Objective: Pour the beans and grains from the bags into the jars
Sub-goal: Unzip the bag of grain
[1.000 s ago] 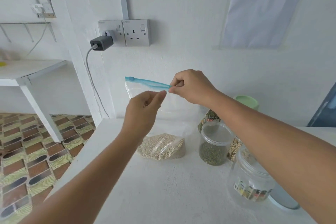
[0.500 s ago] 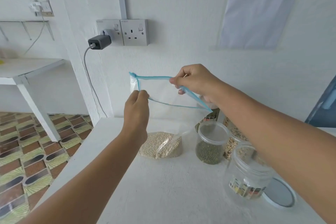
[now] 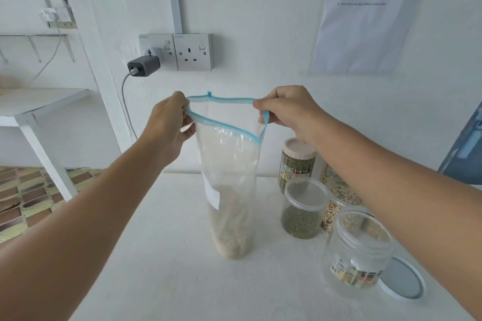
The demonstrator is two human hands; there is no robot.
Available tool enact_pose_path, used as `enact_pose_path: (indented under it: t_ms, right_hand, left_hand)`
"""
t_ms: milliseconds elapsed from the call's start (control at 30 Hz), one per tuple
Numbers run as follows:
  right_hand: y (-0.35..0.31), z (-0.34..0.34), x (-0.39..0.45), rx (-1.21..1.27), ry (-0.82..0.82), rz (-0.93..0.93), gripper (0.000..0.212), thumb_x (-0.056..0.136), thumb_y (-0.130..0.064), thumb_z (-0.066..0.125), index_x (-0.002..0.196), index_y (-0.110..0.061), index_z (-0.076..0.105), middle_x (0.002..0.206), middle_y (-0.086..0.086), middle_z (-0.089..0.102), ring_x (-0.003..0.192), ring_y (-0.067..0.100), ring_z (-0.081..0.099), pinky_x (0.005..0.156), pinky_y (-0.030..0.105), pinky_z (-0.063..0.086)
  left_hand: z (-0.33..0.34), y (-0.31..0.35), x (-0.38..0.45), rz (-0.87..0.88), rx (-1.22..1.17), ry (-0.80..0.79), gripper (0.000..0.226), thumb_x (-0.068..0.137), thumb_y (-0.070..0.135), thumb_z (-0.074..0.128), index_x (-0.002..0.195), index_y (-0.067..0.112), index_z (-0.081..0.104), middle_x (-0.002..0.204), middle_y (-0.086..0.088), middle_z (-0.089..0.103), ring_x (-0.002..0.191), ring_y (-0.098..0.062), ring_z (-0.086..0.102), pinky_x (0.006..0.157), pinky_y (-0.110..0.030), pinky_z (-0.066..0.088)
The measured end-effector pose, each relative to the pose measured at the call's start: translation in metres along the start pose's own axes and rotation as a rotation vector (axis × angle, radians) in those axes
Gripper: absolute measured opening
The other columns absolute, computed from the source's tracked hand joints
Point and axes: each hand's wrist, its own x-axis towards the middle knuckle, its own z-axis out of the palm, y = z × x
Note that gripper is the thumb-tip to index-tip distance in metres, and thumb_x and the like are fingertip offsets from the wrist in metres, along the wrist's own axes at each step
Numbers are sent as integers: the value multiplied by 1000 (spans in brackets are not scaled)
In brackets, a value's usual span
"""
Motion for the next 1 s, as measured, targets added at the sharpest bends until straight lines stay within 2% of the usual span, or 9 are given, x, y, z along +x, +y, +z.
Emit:
enact_pose_path:
  t_ms: [133,300,400,533,600,700,767,833,1000]
  right_hand:
    - [10,-4,-9,-130,-66,25,17,87,-26,82,91,-12,72,83,0,71,72,9,66,78,25,56]
    - [-7,-1,-12,-140,-340,-26,18,94,-44,68,112,-47,69,129,-14,62,125,14,54,103,37,40]
    - [-23,8,-14,-256,-501,-47,21,100,-52,56,118,-55,68,135,-19,60,125,16,58,112,44,38]
    - [-32,23,-17,-491,-594,-33,34,102,-64,47,124,-51,69,144,-22,52,115,14,65,103,36,42]
    - [-30,32,-16,-608,-562,-78,37,101,-62,49,121,-42,73,135,-15,60,108,16,67,95,32,43]
    - [-21,37,-13,-818,-430,-228,26,99,-47,63,106,-26,77,99,-10,68,92,14,67,75,26,46]
    - [-13,34,-12,-877,-358,-279,14,99,-22,64,101,-27,77,108,-6,68,88,13,67,75,27,53]
    - [-7,31,-13,-852,-331,-257,34,96,-5,56,100,-30,79,116,-2,67,86,18,71,80,35,59]
    - [1,26,-17,-677,-241,-172,41,93,-1,49,104,-21,82,112,0,72,98,17,70,84,30,60]
  left_hand:
    - [-2,-22,2,-18,38,-83,19,96,12,50,78,17,47,71,2,45,76,-17,43,85,-35,46]
    - [5,-35,-7,45,164,-284,22,93,28,59,73,23,50,76,7,51,74,-11,49,89,-34,39]
    - [8,-45,-21,68,226,-441,20,89,37,57,76,23,58,87,5,58,84,-13,54,92,-35,39]
    - [6,-64,-37,64,244,-545,31,100,26,46,89,21,75,99,3,68,97,-14,60,100,-37,43]
    - [1,-75,-43,64,286,-576,33,100,23,46,99,18,78,102,2,69,101,-16,60,105,-40,43]
    - [-14,-93,-47,49,324,-582,30,101,16,48,102,15,78,103,3,69,102,-14,59,105,-39,43]
    - [-28,-105,-44,-4,326,-528,25,101,14,53,98,16,77,102,10,70,98,-6,59,100,-36,42]
    - [-43,-120,-35,-81,347,-435,22,103,17,56,96,18,77,100,19,72,99,-1,59,96,-32,39]
    - [-73,-158,-11,-289,401,-385,20,95,30,70,111,24,78,119,23,70,127,-9,49,109,-37,29]
